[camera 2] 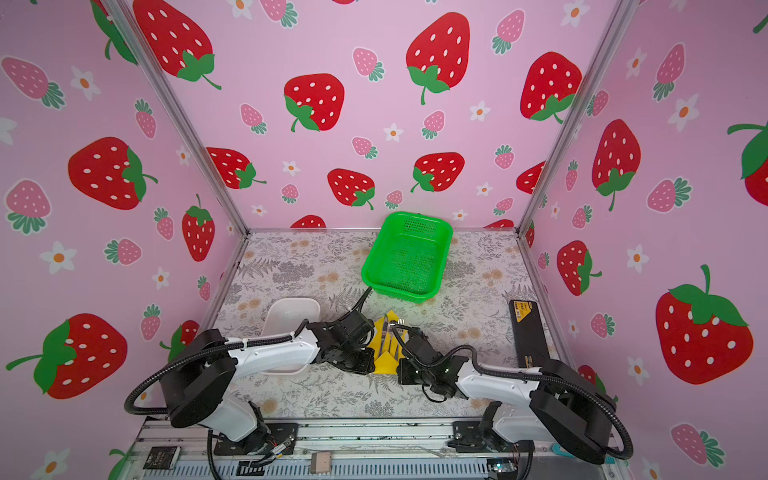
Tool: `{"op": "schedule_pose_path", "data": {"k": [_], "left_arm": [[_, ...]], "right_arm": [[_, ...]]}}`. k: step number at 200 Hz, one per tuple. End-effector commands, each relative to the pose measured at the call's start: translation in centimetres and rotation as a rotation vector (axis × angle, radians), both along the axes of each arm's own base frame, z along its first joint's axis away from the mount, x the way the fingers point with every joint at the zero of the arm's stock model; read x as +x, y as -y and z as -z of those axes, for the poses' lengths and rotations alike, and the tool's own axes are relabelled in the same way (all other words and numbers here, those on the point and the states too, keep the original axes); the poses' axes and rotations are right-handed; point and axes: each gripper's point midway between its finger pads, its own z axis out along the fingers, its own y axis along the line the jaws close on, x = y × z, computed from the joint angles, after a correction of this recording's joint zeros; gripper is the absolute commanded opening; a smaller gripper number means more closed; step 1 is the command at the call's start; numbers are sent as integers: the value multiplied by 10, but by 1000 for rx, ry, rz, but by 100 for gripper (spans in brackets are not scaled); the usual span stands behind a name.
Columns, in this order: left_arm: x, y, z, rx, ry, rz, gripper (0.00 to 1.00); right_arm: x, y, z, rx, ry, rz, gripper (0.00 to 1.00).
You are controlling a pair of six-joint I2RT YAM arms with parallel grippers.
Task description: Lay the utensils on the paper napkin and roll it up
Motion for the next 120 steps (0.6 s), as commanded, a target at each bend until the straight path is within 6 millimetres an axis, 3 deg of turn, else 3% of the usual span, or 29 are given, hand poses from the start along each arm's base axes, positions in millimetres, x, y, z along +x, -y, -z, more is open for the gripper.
{"op": "schedule_pose_path", "data": {"k": [1,65,120], "left_arm": [[6,-3,3,56,18,1,18],[4,-14,7,94,23,-11,18],[9,6,-34,-52,90,14,23]], "right_arm": [[4,4,2,-17,2,33,13],[4,3,6,-28,-9,31,13],[5,0,6,-35,-13,21,13]]}}
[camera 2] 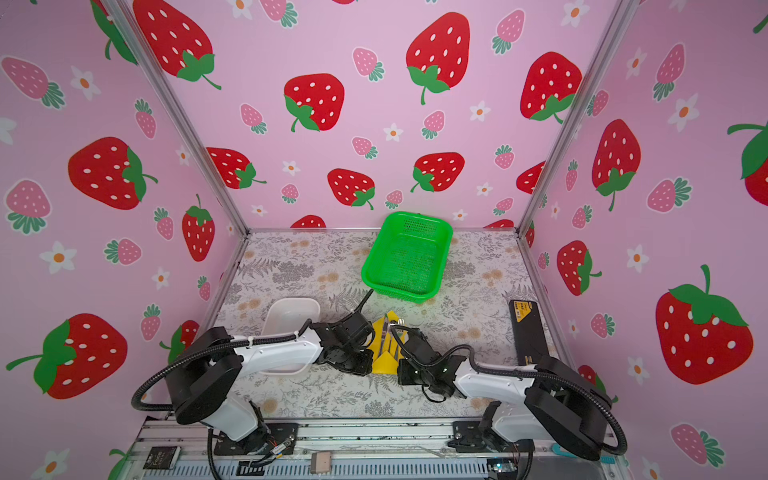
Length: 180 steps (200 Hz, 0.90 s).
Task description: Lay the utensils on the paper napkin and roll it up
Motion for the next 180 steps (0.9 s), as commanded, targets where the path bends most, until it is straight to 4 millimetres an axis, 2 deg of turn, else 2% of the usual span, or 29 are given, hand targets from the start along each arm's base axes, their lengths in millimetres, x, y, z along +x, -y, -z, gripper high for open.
{"op": "schedule_pose_path", "data": {"k": [1,25,51,84,116,180], "left_arm": [[5,10,-28,-70,59,25,23],[8,23,-44,-98,96,74,21],[4,45,-49,-148,57,126,18],[-1,67,-40,-168,10,162,16],[-2,72,-20,-112,-31,163,14],[3,79,-7,-97,-34,132,15]], "right_arm": [[5,-1,-1,-11,-1,20,13],[7,6,-1,-31,1,59,14],[9,11,-5,-8,12,94,14],[8,21,-2,-20,-9,134,14],[7,25,3,-30,-26,150,14],[8,22,-2,20,-25,161,15]]}}
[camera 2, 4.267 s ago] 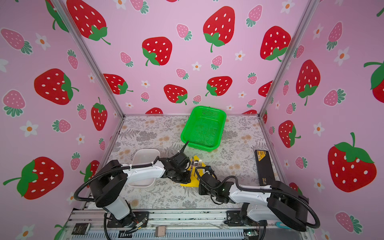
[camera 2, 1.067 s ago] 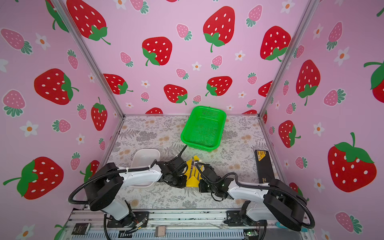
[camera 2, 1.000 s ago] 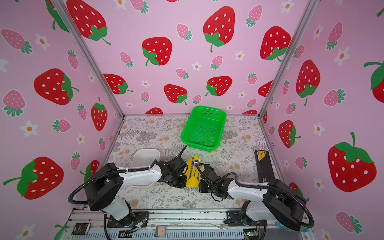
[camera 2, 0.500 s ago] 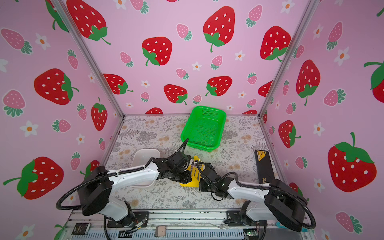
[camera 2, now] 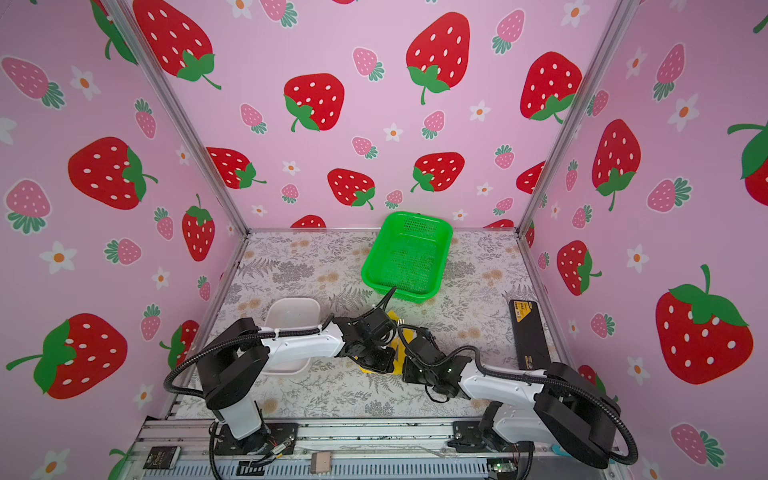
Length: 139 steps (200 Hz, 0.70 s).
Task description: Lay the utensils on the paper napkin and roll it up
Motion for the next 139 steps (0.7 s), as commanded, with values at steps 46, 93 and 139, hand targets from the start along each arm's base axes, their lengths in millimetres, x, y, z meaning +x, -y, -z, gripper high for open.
{"op": "schedule_pose_path", "data": {"k": [46,93,139], "left_arm": [[10,19,-5,-33,6,-14,15],[11,21,0,-20,-4,-12,15],[10,20,3,-9,-11,-13,15]], "right_arm": [[7,14,-6,88,-5,100,17],[13,30,-7,123,-10,161,20],[21,45,-11,175,-18,240,22]]}}
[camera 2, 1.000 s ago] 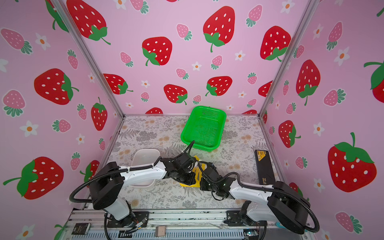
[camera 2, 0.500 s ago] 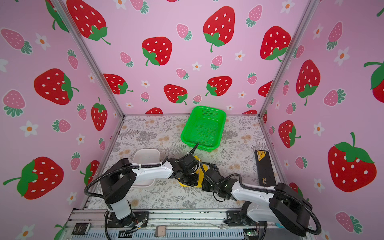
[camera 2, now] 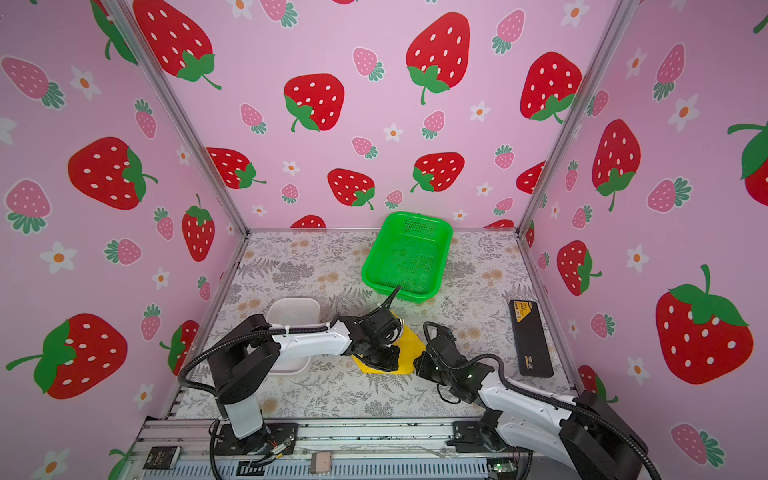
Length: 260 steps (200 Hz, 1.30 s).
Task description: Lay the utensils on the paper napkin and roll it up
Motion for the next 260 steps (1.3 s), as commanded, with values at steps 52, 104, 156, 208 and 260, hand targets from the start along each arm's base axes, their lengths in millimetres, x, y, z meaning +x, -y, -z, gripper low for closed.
{"op": "schedule_pose_path", "data": {"k": [52,104,156,208,260], "left_arm": [[2,7,-5,-3,-4,3,15],[2,7,-5,-1,-4,7,15],[1,6,-6,5,-1,11,15],[1,6,-4,8,-4,10,15],[3,7,-4,9,-1,12,15]], "right_arm": [[1,11,-1,109,-63,86,37],[-12,-8,-8,198,-121,-4,42],[-30,-14,3,228,-215,-63,42],[-23,-13,14,254,-216,2,45],[6,-23,-16,413,-81,71,51]]}}
